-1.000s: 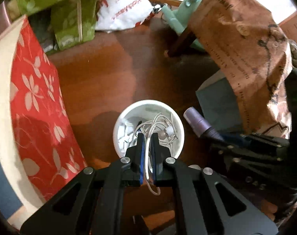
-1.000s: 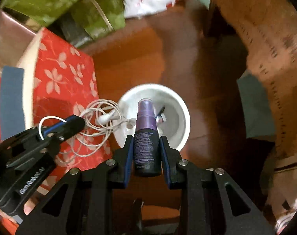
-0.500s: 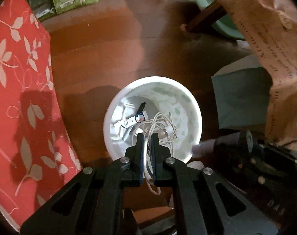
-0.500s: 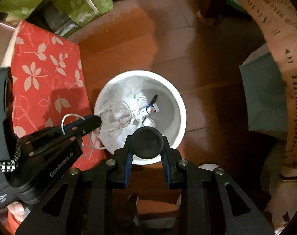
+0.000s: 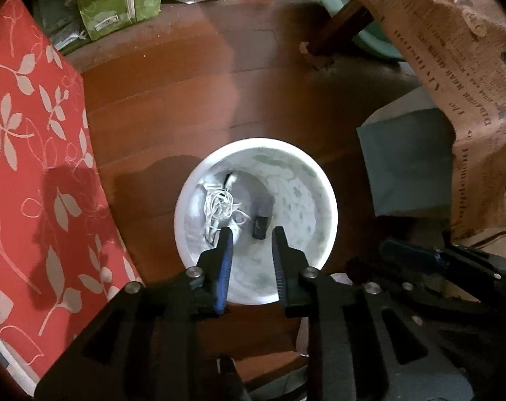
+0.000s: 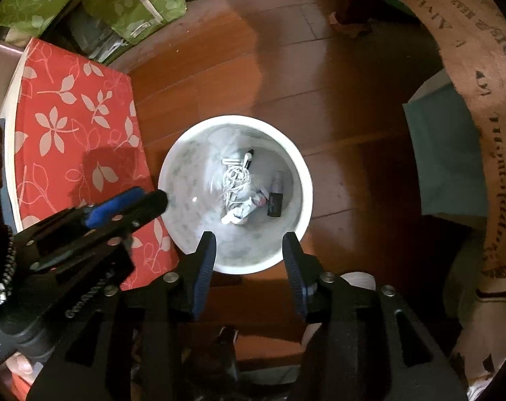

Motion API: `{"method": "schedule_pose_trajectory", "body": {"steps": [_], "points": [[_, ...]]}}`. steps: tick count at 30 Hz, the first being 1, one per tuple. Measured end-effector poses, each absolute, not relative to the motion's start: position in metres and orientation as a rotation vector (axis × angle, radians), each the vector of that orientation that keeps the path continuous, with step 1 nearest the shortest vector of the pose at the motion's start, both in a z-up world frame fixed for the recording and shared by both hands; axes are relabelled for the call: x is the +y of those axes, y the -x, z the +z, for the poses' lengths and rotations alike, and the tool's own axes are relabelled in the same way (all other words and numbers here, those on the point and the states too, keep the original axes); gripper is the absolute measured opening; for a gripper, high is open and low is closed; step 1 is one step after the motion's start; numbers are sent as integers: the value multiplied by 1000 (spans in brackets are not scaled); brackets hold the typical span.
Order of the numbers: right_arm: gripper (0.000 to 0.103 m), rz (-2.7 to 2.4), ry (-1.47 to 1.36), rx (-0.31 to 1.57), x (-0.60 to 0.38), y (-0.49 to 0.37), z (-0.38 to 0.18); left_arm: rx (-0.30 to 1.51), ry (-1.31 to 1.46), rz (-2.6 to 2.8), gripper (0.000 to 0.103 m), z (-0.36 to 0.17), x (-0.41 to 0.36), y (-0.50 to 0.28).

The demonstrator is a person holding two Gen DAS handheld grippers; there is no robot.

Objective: Collect trash
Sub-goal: 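Move both open tools back to the items on the bed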

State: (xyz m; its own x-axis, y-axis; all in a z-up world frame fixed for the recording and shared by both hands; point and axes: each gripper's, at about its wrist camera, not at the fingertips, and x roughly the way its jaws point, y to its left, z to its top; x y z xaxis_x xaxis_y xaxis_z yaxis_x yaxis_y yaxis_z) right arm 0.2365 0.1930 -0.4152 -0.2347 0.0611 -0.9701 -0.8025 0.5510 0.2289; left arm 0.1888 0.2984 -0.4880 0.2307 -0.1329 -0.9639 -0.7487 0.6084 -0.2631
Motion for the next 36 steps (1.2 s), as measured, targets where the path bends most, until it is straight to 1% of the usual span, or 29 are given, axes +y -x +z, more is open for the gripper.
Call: {"method": "schedule_pose_trajectory", "body": {"steps": [4, 8, 16, 20, 25, 36], "points": [[38, 917, 627, 1568, 188, -236, -400, 1280, 821, 520, 23, -472, 298, -183], [38, 926, 559, 1537, 177, -240, -379, 1245, 781, 531, 23, -445, 299, -176], [38, 951, 539, 1284, 145, -240, -304, 1135, 644, 540, 23, -368, 288, -165], [38, 956, 503, 1138, 123, -240, -258, 1073, 579, 528, 23, -327, 272, -163], [38, 931, 393, 993, 89, -249, -201, 985, 461, 490, 23, -269, 239, -178], [38, 785, 181, 790, -17, -276, -114, 838, 358, 323, 23, -173, 159, -228]]}}
